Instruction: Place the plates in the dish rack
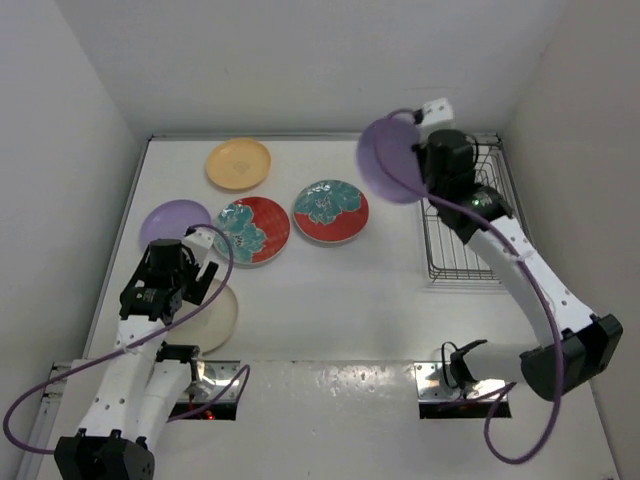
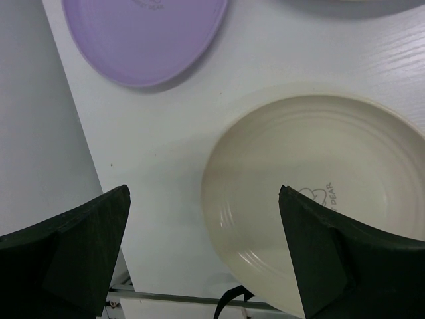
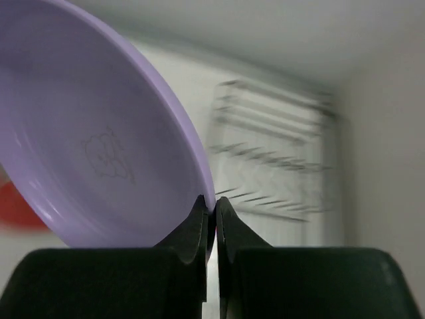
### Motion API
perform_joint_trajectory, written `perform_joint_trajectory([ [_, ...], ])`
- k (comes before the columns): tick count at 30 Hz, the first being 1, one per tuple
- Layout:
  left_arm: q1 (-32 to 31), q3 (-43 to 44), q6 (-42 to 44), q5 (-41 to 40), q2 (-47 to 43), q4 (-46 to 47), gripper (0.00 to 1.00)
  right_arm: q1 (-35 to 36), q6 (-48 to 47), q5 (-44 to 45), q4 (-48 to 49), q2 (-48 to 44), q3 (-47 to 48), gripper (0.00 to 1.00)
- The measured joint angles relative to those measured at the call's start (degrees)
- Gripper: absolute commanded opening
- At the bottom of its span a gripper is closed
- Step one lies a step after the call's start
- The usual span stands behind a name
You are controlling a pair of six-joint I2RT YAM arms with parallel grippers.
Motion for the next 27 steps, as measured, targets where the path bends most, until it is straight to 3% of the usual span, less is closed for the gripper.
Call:
perform_joint_trajectory([
  [3,0.0,1.9,0.5,1.2,3.3,-0.5,0.99,-9.1,-7.3,14.1,9.0,3.9,3.7,0.0],
  [8,0.0,10.7,1.2,2.1,11.6,0.5,0.99,-22.2,-20.5,28.1,25.9,11.7,1.5,0.0],
  [16,-0.5,19.5,1.8,2.3,21.7,1.5,0.99,-30.7,-38.1,35.2,52.8,19.5,-5.4,0.0],
  [21,-0.5,23.0,1.8,1.5,27.1,1.9,0.99,-31.1,-39.4,36.2,57.6,21.9,-5.4,0.0],
  [27,-0.5,23.3,1.8,0.5,30.7,2.1,0.99,-31.1,-24.7,34.4,43.9,19.6,-5.9,0.0],
])
